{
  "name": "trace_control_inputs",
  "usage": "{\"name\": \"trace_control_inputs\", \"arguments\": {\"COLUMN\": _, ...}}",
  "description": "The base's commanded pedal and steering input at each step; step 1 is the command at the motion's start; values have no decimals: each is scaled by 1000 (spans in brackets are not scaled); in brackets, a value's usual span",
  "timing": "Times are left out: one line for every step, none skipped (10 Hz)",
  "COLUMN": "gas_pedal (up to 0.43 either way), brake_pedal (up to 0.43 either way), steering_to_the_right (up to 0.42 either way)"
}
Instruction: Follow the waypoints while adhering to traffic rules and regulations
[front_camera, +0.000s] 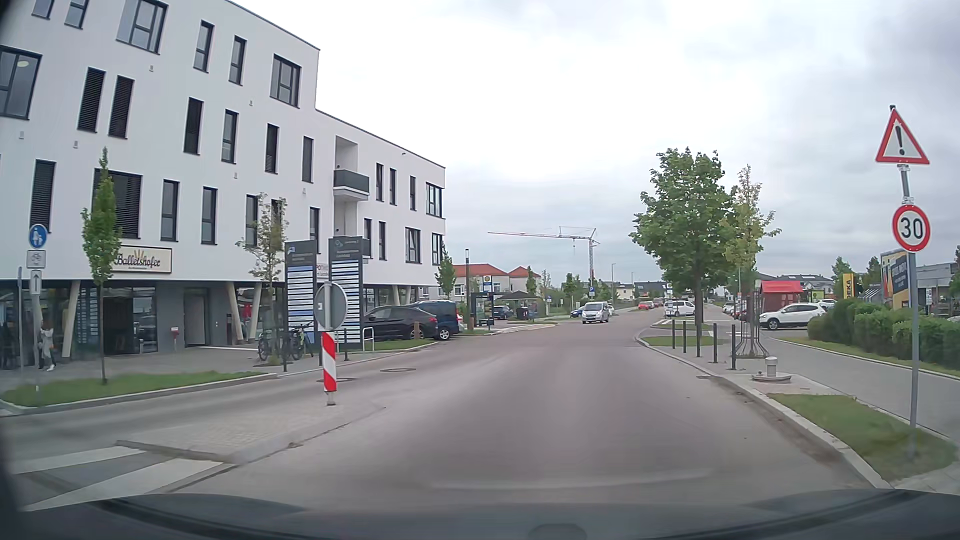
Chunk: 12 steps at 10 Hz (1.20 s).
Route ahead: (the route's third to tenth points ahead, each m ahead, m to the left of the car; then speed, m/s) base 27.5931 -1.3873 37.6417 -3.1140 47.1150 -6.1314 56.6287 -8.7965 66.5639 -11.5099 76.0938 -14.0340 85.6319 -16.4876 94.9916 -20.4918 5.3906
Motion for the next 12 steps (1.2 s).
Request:
{"name": "trace_control_inputs", "arguments": {"gas_pedal": 118, "brake_pedal": 0, "steering_to_the_right": 139}}
{"name": "trace_control_inputs", "arguments": {"gas_pedal": 118, "brake_pedal": 0, "steering_to_the_right": 127}}
{"name": "trace_control_inputs", "arguments": {"gas_pedal": 118, "brake_pedal": 0, "steering_to_the_right": 117}}
{"name": "trace_control_inputs", "arguments": {"gas_pedal": 130, "brake_pedal": 0, "steering_to_the_right": 107}}
{"name": "trace_control_inputs", "arguments": {"gas_pedal": 130, "brake_pedal": 0, "steering_to_the_right": 95}}
{"name": "trace_control_inputs", "arguments": {"gas_pedal": 130, "brake_pedal": 0, "steering_to_the_right": 86}}
{"name": "trace_control_inputs", "arguments": {"gas_pedal": 130, "brake_pedal": 0, "steering_to_the_right": 74}}
{"name": "trace_control_inputs", "arguments": {"gas_pedal": 130, "brake_pedal": 0, "steering_to_the_right": 56}}
{"name": "trace_control_inputs", "arguments": {"gas_pedal": 130, "brake_pedal": 0, "steering_to_the_right": 43}}
{"name": "trace_control_inputs", "arguments": {"gas_pedal": 130, "brake_pedal": 0, "steering_to_the_right": 41}}
{"name": "trace_control_inputs", "arguments": {"gas_pedal": 130, "brake_pedal": 0, "steering_to_the_right": 35}}
{"name": "trace_control_inputs", "arguments": {"gas_pedal": 130, "brake_pedal": 0, "steering_to_the_right": 28}}
